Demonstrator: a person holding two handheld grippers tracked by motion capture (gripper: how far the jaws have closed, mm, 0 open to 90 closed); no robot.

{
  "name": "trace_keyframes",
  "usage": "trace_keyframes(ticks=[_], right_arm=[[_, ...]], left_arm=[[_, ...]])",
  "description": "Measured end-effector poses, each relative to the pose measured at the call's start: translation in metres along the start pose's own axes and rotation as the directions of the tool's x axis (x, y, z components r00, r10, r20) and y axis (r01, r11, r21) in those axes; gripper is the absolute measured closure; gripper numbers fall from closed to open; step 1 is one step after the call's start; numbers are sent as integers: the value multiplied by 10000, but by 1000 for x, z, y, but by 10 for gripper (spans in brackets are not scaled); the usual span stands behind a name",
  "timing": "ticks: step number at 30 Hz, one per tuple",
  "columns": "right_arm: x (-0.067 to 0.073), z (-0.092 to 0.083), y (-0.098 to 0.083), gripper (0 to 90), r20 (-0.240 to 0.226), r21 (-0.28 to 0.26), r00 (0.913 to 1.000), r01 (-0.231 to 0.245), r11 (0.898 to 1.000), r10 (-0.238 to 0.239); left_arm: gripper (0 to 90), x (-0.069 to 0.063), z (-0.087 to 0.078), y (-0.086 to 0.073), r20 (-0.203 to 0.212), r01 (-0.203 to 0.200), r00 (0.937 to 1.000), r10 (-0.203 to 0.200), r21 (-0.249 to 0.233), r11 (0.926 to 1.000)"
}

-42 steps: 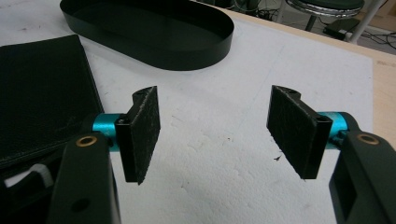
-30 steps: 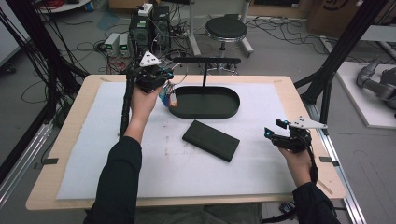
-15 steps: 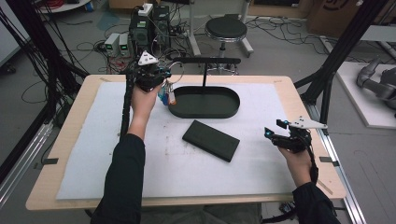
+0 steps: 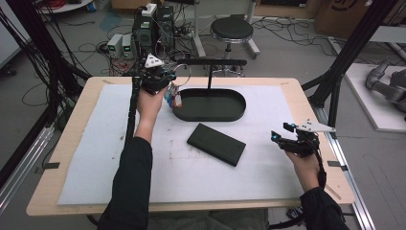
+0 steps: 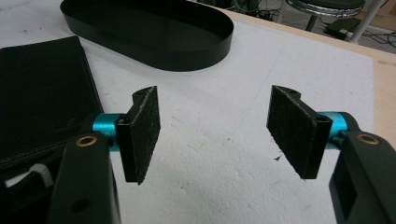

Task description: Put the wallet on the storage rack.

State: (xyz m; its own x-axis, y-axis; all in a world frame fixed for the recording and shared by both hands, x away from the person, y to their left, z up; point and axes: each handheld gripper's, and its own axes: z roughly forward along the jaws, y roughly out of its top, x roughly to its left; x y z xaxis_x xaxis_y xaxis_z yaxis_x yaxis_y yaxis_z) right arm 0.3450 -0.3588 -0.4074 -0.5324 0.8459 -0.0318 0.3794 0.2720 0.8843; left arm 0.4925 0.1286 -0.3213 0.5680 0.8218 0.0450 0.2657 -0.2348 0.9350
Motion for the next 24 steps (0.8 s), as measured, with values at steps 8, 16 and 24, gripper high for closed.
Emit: trace_keyframes(ticks=[8, 16, 24], right_arm=[[0, 1, 0, 352, -6, 60, 10000, 21, 10000, -21], [1, 1, 0, 352, -20, 42, 10000, 62, 10000, -62], [1, 1, 0, 352, -22, 60, 10000, 87, 9999, -87]], left_arm=[[839, -1, 3, -3, -644, 23, 9979, 3, 396, 9992], [752, -2, -5, -5, -1122, -100, 9936, 124, 218, 9997], [564, -9, -24, -10, -1316, -526, 9898, 540, 141, 9985]])
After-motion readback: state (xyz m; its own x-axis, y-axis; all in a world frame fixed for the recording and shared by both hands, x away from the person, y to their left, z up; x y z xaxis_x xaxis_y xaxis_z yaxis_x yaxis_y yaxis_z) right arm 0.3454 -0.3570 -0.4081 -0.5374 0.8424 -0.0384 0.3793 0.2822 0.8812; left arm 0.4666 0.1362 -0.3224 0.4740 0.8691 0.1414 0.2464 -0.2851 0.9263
